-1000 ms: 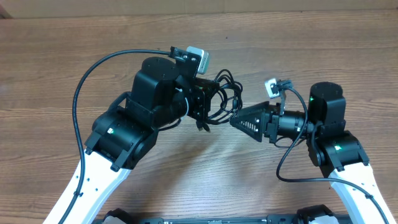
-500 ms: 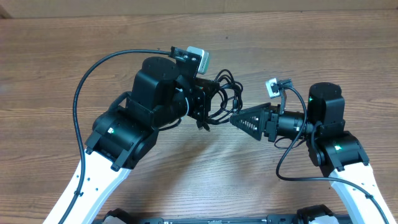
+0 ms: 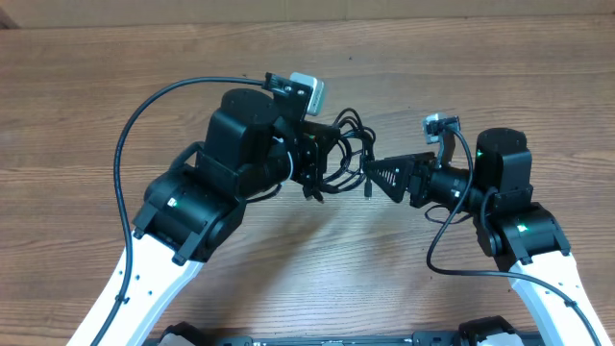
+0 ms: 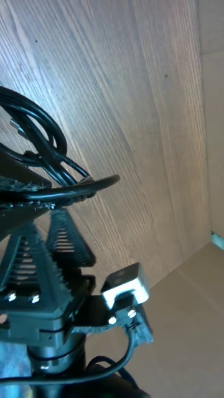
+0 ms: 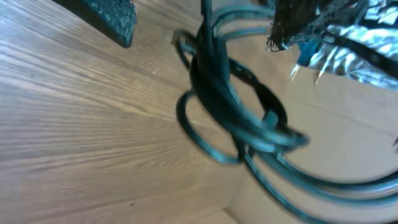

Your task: Untangle cables

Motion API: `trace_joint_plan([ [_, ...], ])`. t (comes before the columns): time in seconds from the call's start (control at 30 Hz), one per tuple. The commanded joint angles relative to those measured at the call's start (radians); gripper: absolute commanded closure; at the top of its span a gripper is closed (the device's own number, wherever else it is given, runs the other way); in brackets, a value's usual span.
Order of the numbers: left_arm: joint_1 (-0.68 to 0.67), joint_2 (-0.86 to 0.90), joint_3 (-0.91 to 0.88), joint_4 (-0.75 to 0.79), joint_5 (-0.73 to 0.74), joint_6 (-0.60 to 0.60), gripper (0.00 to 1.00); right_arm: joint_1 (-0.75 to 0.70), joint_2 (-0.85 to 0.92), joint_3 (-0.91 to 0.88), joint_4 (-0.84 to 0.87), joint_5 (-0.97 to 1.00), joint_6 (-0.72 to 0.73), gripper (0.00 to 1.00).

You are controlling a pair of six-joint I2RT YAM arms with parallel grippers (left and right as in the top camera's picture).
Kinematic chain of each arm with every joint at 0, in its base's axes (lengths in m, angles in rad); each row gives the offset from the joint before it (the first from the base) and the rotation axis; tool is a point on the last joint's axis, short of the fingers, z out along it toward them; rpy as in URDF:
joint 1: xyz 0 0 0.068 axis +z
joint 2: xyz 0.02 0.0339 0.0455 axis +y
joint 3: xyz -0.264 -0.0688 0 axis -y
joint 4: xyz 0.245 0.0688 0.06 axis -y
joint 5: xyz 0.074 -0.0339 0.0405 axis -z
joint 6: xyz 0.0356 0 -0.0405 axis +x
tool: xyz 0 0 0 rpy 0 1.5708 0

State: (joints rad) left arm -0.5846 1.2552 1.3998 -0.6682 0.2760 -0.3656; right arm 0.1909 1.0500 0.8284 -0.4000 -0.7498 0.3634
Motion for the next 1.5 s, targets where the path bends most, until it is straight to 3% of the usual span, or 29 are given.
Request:
trace_joint_plan([
  [0.0, -0.033, 0.002, 0.018, 0.007, 0.013, -0.008, 0.96, 0.005, -0.002, 0.024, 0.037, 0.046, -0.004, 0.30],
  [0.2, -0.071, 0.002, 0.018, 0.015, 0.013, -0.009, 0.96, 0.005, -0.002, 0.024, 0.094, 0.047, -0.079, 0.31],
  [0.37, -0.077, 0.002, 0.018, 0.016, 0.032, -0.009, 0.96, 0.005, -0.002, 0.024, 0.093, 0.047, -0.180, 0.51],
  [0.53, -0.077, 0.002, 0.018, 0.014, 0.032, -0.008, 0.96, 0.005, -0.002, 0.024, 0.093, 0.050, -0.212, 0.83],
  [0.67, -0.077, 0.002, 0.018, 0.010, -0.002, -0.008, 0.96, 0.005, -0.002, 0.024, 0.092, 0.040, -0.212, 0.96],
  [0.87, -0.077, 0.002, 0.018, -0.031, -0.138, -0.008, 0.94, 0.005, -0.002, 0.024, 0.093, -0.021, -0.211, 0.96],
  [0.93, -0.077, 0.002, 0.018, -0.039, -0.171, -0.008, 0.80, 0.005, -0.002, 0.024, 0.092, -0.039, -0.211, 0.96],
  [1.0, -0.076, 0.002, 0.018, -0.046, -0.201, -0.004, 0.60, 0.005, -0.002, 0.024, 0.093, -0.053, -0.211, 0.96],
  [1.1, -0.076, 0.001, 0.018, -0.064, -0.259, 0.008, 0.20, 0.005, -0.002, 0.024, 0.093, -0.060, -0.211, 0.96],
  [1.17, -0.076, 0.000, 0.018, -0.084, -0.308, 0.011, 0.05, 0.004, -0.002, 0.024, 0.093, -0.061, -0.208, 0.96],
  [1.2, -0.076, 0.000, 0.018, -0.093, -0.333, 0.013, 0.00, 0.004, -0.003, 0.024, 0.093, -0.064, -0.208, 0.96],
  [1.33, -0.076, -0.001, 0.018, -0.146, -0.455, 0.010, 0.00, 0.004, -0.003, 0.024, 0.101, -0.094, -0.206, 0.96],
  [1.47, -0.059, -0.005, 0.018, -0.179, -0.508, -0.069, 0.00, 0.003, -0.003, 0.024, 0.135, -0.109, -0.181, 0.96],
])
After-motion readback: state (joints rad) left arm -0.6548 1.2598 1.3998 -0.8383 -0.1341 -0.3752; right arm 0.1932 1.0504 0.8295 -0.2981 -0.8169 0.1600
